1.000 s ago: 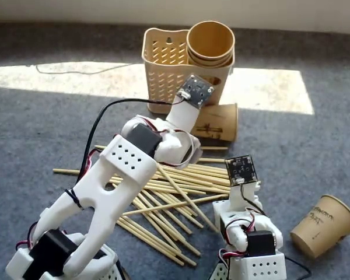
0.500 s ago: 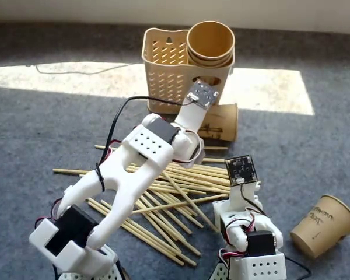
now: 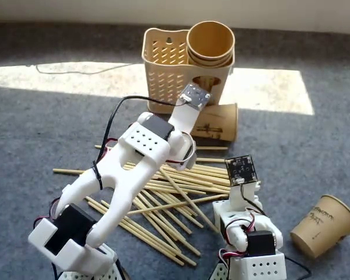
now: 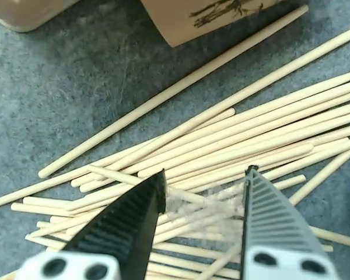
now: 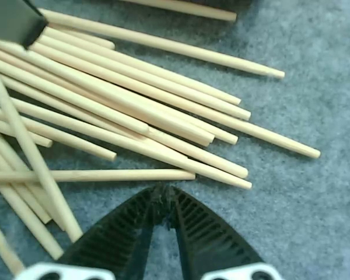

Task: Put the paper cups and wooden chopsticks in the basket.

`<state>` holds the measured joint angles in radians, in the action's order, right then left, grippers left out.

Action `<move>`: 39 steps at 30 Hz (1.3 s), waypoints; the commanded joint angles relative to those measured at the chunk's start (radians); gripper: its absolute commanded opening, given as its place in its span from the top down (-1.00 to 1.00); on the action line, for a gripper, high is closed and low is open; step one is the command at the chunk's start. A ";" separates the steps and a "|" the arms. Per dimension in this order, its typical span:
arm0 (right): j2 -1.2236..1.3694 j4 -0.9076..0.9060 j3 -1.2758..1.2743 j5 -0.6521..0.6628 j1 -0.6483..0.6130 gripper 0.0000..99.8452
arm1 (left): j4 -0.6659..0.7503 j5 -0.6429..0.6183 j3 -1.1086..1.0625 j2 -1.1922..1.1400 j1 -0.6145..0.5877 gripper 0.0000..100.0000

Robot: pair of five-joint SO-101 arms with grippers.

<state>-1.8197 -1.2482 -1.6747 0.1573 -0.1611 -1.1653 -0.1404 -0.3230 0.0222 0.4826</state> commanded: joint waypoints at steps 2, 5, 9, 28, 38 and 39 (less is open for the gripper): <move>-0.016 -0.001 -0.117 -0.008 -0.012 0.98 | -0.037 0.000 0.051 0.047 -0.004 0.57; -0.016 -0.001 -0.117 -0.008 -0.012 0.98 | -0.040 0.000 0.050 0.097 -0.004 0.57; -0.016 -0.001 -0.117 -0.008 -0.012 0.98 | -0.032 0.000 0.058 0.127 -0.004 0.57; -0.016 -0.001 -0.117 -0.008 -0.012 0.98 | -0.032 0.041 0.059 0.091 0.022 0.57; -0.016 -0.001 -0.117 -0.008 -0.012 0.98 | -0.032 0.048 0.058 0.090 0.022 0.57; -0.016 -0.001 -0.117 -0.008 -0.012 0.98 | -0.032 0.048 0.058 0.090 0.022 0.57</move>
<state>-1.8197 -1.2482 -1.6747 0.1573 -0.1611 -1.1960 -0.1020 -0.3230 0.0974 0.4856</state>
